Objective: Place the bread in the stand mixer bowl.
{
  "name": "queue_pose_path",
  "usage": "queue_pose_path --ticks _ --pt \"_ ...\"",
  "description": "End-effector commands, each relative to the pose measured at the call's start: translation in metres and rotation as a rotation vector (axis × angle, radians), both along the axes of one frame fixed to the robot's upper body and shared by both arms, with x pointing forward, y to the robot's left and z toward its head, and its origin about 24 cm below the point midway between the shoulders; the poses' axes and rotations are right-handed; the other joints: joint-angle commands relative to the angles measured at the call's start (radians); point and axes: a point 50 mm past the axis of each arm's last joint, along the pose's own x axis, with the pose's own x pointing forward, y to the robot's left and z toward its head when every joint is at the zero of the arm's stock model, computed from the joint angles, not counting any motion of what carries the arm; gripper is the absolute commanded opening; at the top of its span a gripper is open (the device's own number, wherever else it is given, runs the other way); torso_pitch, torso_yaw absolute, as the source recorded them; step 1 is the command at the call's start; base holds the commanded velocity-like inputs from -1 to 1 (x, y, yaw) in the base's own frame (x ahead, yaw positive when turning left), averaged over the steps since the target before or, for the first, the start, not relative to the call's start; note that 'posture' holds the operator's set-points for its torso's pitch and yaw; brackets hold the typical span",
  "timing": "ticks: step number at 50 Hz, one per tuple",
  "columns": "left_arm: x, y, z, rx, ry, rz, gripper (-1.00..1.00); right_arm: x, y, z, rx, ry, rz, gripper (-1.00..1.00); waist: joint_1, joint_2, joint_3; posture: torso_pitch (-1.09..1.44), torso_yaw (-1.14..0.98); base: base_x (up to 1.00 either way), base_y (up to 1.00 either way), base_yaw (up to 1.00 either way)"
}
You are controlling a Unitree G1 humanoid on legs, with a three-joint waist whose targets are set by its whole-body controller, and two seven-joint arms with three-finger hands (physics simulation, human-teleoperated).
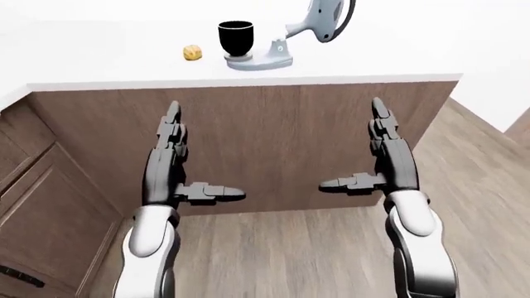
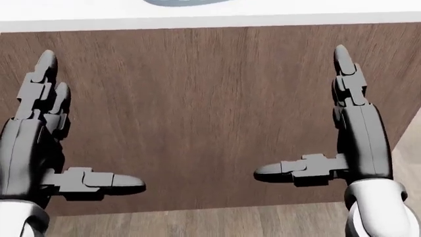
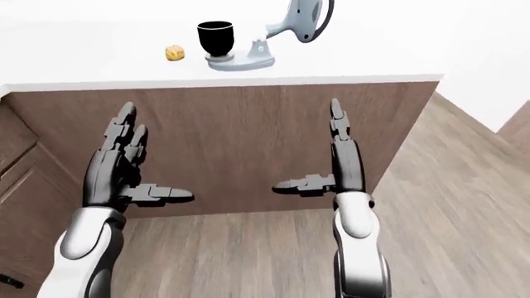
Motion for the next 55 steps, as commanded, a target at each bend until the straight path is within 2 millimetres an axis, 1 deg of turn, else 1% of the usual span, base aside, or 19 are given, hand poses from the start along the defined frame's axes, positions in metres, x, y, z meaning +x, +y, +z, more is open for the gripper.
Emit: queue_pose_path --ticks 1,3,7,10,12,13,15,24,26,27,31,35,36,41,43,44,46,50,55 --pt "-0.004 -0.001 0.014 0.007 -0.078 -0.007 1.00 -0.001 0.001 0.012 -0.009 -0.066 0.002 0.98 -0.005 0.011 -0.013 0.00 0.00 0.00 0.34 0.00" --pt "-0.004 -0.001 0.015 0.008 -0.079 -0.005 1.00 -0.002 0.001 0.012 -0.009 -0.067 0.001 0.98 0.002 -0.006 -0.019 0.00 0.00 0.00 0.34 0.00" --pt "-0.005 -0.002 0.016 0.010 -0.084 -0.008 1.00 -0.003 0.001 0.012 -0.007 -0.070 0.001 0.98 0.006 0.019 -0.019 0.00 0.00 0.00 0.34 0.00" --pt "-0.006 -0.002 0.019 0.011 -0.093 -0.007 1.00 -0.003 0.001 0.011 -0.002 -0.073 0.004 0.98 0.002 0.068 -0.007 0.00 0.00 0.00 0.34 0.00" --pt "-0.006 -0.002 0.019 0.006 -0.092 -0.010 1.00 -0.003 0.001 0.011 -0.002 -0.074 0.003 0.98 0.001 0.142 -0.027 0.00 0.00 0.00 0.34 0.00" --pt "-0.006 -0.002 0.019 0.008 -0.093 -0.009 1.00 -0.003 0.001 0.011 -0.002 -0.074 0.003 0.98 -0.001 0.148 -0.040 0.00 0.00 0.00 0.34 0.00" --pt "-0.006 -0.002 0.019 0.011 -0.092 -0.008 1.00 -0.003 0.002 0.011 -0.002 -0.074 0.004 0.98 0.007 0.123 -0.008 0.00 0.00 0.00 0.34 0.00" --pt "-0.009 -0.003 0.026 0.009 -0.107 -0.009 1.00 0.000 0.003 0.009 -0.007 -0.075 0.011 0.98 0.007 0.025 -0.007 0.00 0.00 0.00 0.34 0.00" --pt "-0.009 -0.002 0.026 0.009 -0.107 -0.009 1.00 -0.001 0.004 0.011 -0.006 -0.077 0.011 0.98 0.005 -0.020 -0.019 0.00 0.00 0.00 0.34 0.00" --pt "-0.009 -0.003 0.026 0.009 -0.107 -0.009 1.00 -0.001 0.004 0.011 -0.007 -0.078 0.011 0.98 -0.003 0.003 -0.013 0.00 0.00 0.00 0.34 0.00" --pt "-0.010 -0.004 0.027 0.011 -0.109 -0.013 1.00 -0.002 0.003 0.012 -0.002 -0.090 0.008 0.98 0.006 -0.002 -0.012 0.00 0.00 0.00 0.23 0.00" --pt "-0.010 -0.003 0.026 0.011 -0.108 -0.011 1.00 -0.003 0.002 0.011 0.002 -0.095 0.001 0.98 -0.004 0.095 -0.020 0.00 0.00 0.00 0.00 0.00" --pt "-0.010 -0.003 0.026 0.010 -0.107 -0.011 1.00 -0.003 0.001 0.010 0.010 -0.089 0.000 0.98 -0.008 0.070 -0.014 0.00 0.00 0.00 0.00 0.00" --pt "-0.010 -0.003 0.025 0.011 -0.107 -0.010 1.00 -0.004 0.000 0.008 0.015 -0.093 -0.006 0.98 0.012 0.030 -0.015 0.00 0.00 0.01 0.00 0.00" --pt "-0.010 -0.003 0.025 0.011 -0.107 -0.009 1.00 -0.003 -0.001 0.007 0.016 -0.095 -0.008 0.98 0.020 0.035 -0.015 0.00 0.00 0.04 0.00 0.00" --pt "-0.010 -0.003 0.025 0.011 -0.106 -0.010 1.00 -0.004 -0.001 0.007 0.015 -0.095 -0.008 0.98 0.019 0.043 -0.033 0.00 0.00 0.05 0.00 0.00" --pt "-0.010 -0.003 0.024 0.011 -0.106 -0.008 1.00 -0.003 -0.001 0.007 0.016 -0.095 -0.009 0.98 0.021 0.047 -0.014 0.00 0.00 0.08 0.00 0.00" --pt "-0.010 -0.003 0.024 0.012 -0.107 -0.008 1.00 -0.003 -0.002 0.006 0.017 -0.098 -0.010 0.98 0.015 0.018 -0.005 0.00 0.00 0.09 0.00 0.00" --pt "-0.010 -0.003 0.023 0.013 -0.105 -0.007 1.00 -0.004 -0.002 0.005 0.016 -0.099 -0.013 0.98 0.014 0.059 -0.008 0.00 0.00 0.09 0.00 0.00"
